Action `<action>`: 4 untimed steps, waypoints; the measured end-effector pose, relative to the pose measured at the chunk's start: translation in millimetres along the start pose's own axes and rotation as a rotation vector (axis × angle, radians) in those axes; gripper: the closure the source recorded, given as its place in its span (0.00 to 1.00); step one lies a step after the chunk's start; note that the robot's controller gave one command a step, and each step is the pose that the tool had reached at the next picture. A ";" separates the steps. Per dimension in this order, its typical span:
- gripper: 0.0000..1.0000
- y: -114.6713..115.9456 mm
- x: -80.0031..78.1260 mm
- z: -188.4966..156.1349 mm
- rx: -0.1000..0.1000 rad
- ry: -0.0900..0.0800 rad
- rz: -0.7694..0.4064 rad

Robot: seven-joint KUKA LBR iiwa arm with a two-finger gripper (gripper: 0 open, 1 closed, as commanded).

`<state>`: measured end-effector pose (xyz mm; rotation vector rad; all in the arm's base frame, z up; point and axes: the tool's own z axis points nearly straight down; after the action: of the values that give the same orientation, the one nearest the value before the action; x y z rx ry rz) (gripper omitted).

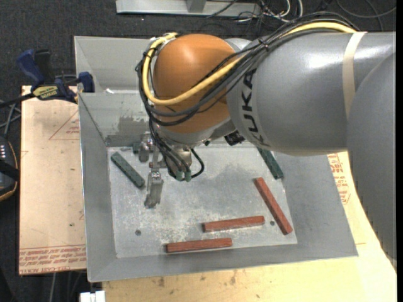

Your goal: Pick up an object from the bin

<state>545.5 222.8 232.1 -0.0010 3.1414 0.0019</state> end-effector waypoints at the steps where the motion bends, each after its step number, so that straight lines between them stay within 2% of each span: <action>1: 0.00 9.9 -51.7 45.0 -0.005 -0.015 -0.022; 2: 0.00 -16.4 -94.9 80.5 0.000 0.004 -0.004; 3: 0.00 -25.5 -47.1 139.7 -0.001 -0.004 0.004; 4: 1.00 -29.5 -89.4 161.0 -0.002 -0.005 0.049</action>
Offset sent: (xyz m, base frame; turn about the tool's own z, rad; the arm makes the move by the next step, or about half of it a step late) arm 0.1016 -0.0229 -0.0764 0.0016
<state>634.9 193.5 71.1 0.0765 3.1360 0.0046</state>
